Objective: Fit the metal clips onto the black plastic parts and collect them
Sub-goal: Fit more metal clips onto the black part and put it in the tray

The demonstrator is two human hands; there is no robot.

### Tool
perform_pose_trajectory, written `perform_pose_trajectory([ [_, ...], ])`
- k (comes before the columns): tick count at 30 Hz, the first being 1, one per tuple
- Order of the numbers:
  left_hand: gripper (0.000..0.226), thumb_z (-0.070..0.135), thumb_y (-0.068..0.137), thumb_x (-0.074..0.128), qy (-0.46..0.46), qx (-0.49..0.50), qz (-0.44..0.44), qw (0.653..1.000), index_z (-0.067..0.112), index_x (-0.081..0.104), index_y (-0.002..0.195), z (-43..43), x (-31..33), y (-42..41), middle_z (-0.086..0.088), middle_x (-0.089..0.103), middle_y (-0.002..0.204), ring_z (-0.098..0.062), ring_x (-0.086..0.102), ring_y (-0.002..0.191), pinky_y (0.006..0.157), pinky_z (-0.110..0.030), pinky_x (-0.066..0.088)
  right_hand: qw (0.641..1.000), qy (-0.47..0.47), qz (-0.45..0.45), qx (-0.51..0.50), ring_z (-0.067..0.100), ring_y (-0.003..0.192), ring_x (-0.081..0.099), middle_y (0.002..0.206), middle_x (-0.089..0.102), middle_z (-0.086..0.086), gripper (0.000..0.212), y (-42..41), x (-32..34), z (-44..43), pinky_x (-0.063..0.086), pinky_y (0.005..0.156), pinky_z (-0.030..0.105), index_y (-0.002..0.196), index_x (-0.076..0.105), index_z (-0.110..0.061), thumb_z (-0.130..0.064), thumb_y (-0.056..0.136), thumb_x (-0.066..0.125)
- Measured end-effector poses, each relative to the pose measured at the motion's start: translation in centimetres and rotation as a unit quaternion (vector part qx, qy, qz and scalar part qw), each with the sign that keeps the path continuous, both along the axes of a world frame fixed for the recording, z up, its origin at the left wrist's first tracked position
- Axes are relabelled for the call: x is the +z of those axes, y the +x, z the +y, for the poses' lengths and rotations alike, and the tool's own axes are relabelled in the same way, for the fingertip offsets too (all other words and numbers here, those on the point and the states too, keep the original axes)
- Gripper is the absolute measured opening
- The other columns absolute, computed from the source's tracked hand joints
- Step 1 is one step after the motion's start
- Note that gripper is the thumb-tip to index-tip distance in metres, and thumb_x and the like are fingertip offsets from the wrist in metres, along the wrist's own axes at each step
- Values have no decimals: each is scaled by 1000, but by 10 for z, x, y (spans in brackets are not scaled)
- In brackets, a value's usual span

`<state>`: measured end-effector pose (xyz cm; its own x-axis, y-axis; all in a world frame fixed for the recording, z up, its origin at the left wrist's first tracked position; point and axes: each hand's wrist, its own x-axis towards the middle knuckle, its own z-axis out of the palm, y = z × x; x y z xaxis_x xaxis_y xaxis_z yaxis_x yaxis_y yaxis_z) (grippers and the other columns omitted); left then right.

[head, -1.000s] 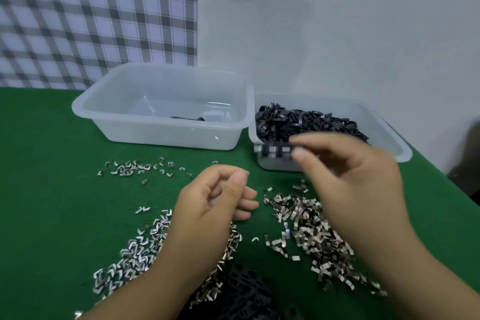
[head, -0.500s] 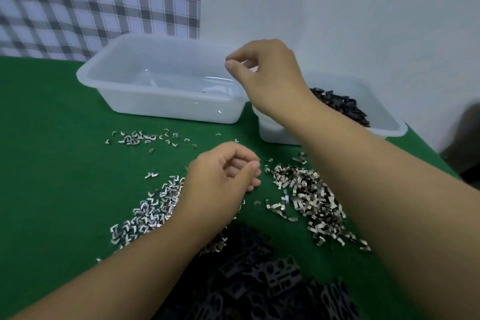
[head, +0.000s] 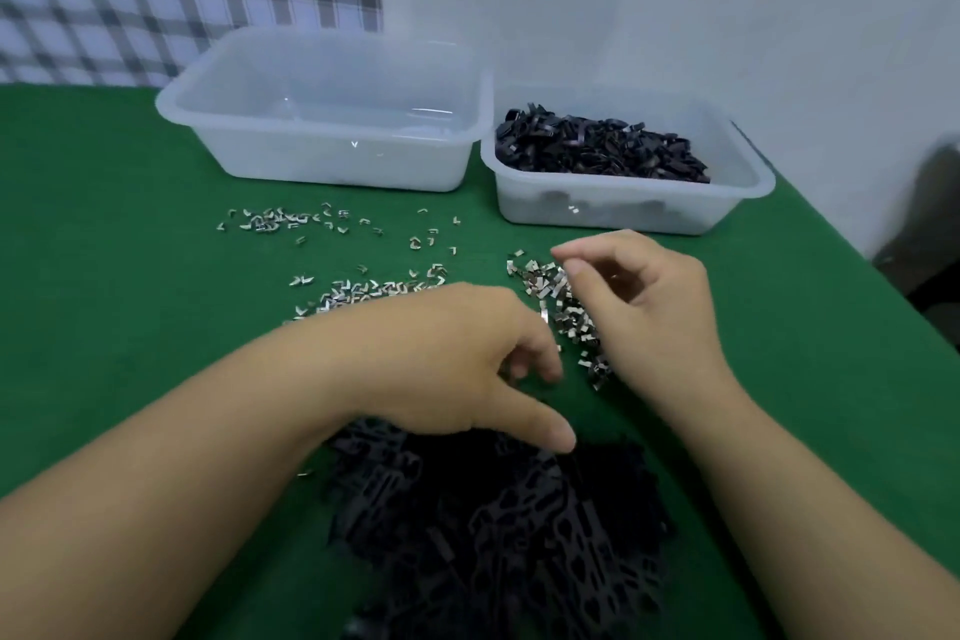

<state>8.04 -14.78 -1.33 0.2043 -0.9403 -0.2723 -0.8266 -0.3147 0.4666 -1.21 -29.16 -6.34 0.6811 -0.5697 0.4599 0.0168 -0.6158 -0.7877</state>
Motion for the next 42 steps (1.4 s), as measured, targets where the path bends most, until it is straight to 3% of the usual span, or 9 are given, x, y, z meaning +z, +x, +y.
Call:
perform_pose_trajectory([
  [4, 42, 57, 73, 68, 31, -28, -55, 998, 39, 60, 109, 0, -1, -14, 19, 55, 96, -2, 51, 89, 74, -16, 43, 1000, -1, -3, 8, 10, 69, 59, 81, 67, -4, 21, -2, -2, -2, 46, 63, 17, 84, 71, -25, -5, 83, 64],
  [14, 24, 25, 73, 80, 15, 27, 85, 996, 29, 71, 94, -7, -7, -5, 18, 60, 63, 4, 53, 54, 52, -9, 40, 1000, 18, -8, 21, 14, 69, 59, 81, 68, -4, 25, -5, -3, -3, 47, 61, 20, 82, 69, -30, -6, 83, 64],
  [20, 11, 9, 77, 76, -146, 146, 234, 950, 18, 69, 76, -9, -10, 4, 8, 63, 59, -10, 54, 56, 59, -25, 44, 998, 57, -10, 9, 12, 65, 59, 77, 69, -2, 24, -6, 1, -5, 47, 60, 17, 80, 70, -29, -6, 83, 65],
  [23, 18, 10, 78, 74, -263, 184, 168, 932, 24, 63, 76, -10, -14, 10, 6, 70, 67, -19, 64, 59, 58, -21, 48, 993, 111, -26, -7, 10, 58, 55, 64, 65, 2, 20, -5, 10, -11, 45, 54, 15, 80, 72, -27, -9, 83, 64],
  [27, 29, -2, 76, 69, -384, 202, 61, 899, 26, 65, 74, -11, -23, 19, 9, 72, 77, -7, 69, 71, 70, -27, 58, 976, 213, 33, 44, 10, 61, 60, 74, 70, 5, 16, 4, 20, -21, 53, 61, 21, 92, 71, -20, -12, 89, 58],
  [30, 32, -8, 74, 70, -434, 178, -3, 883, 24, 66, 71, -13, -29, 25, 15, 69, 83, -7, 68, 77, 74, -37, 58, 942, 310, 46, 117, 15, 65, 62, 79, 70, 7, 18, 12, 21, -25, 55, 67, 29, 96, 70, -9, -8, 92, 53],
  [36, 20, -8, 72, 72, -480, 154, -73, 861, 12, 68, 74, -18, -43, 36, 12, 65, 84, -4, 63, 82, 73, -31, 55, 912, 376, 19, 161, 20, 67, 66, 77, 70, 11, 19, 17, 14, -28, 54, 67, 25, 91, 72, -5, 5, 76, 67],
  [38, 26, -11, 73, 70, -477, 180, -44, 859, 15, 70, 76, -20, -48, 38, 12, 68, 85, -4, 65, 82, 74, -28, 55, 923, 354, 17, 148, 19, 67, 66, 76, 70, 7, 23, 18, 10, -27, 54, 67, 24, 90, 72, -8, 9, 75, 67],
  [42, 31, -10, 82, 61, -466, 237, 145, 840, 20, 71, 80, -21, -51, 37, 4, 73, 76, -7, 69, 71, 64, -16, 54, 956, 271, 16, 109, 12, 75, 67, 82, 73, 4, 25, 21, 9, -25, 54, 74, 25, 87, 72, -14, 7, 73, 70],
])
